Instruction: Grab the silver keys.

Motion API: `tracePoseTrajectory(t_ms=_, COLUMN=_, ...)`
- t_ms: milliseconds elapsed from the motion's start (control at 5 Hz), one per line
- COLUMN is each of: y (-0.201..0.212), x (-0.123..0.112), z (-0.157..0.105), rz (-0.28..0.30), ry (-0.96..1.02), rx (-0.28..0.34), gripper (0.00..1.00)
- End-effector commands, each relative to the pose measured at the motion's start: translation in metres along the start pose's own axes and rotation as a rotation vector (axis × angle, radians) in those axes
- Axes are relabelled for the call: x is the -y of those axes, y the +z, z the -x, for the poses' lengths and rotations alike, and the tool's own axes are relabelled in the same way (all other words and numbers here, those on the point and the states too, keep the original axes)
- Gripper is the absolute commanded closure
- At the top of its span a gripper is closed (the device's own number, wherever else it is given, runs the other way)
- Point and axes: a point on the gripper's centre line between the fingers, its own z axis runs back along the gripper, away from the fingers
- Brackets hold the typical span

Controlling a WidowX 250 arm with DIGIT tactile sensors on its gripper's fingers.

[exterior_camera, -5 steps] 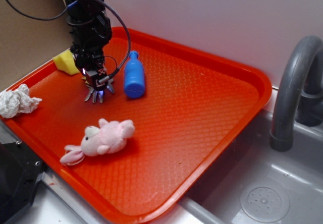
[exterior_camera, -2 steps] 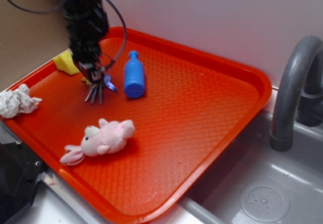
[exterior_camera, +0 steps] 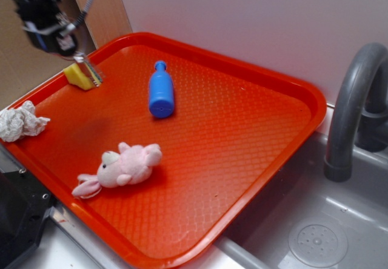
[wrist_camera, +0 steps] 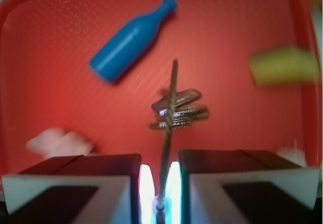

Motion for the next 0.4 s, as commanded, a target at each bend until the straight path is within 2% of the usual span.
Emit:
tracePoseTrajectory(t_ms=0, y=0.1060, x=0.0346, z=0.0120, rz=-0.005, ry=-0.019, rx=0.022, gripper=1.00)
tracePoseTrajectory(t_ms=200, y=0.0992, x=0.0377, z=0.0077, rz=-0.046, ry=-0.008, rx=-0.006, gripper=1.00)
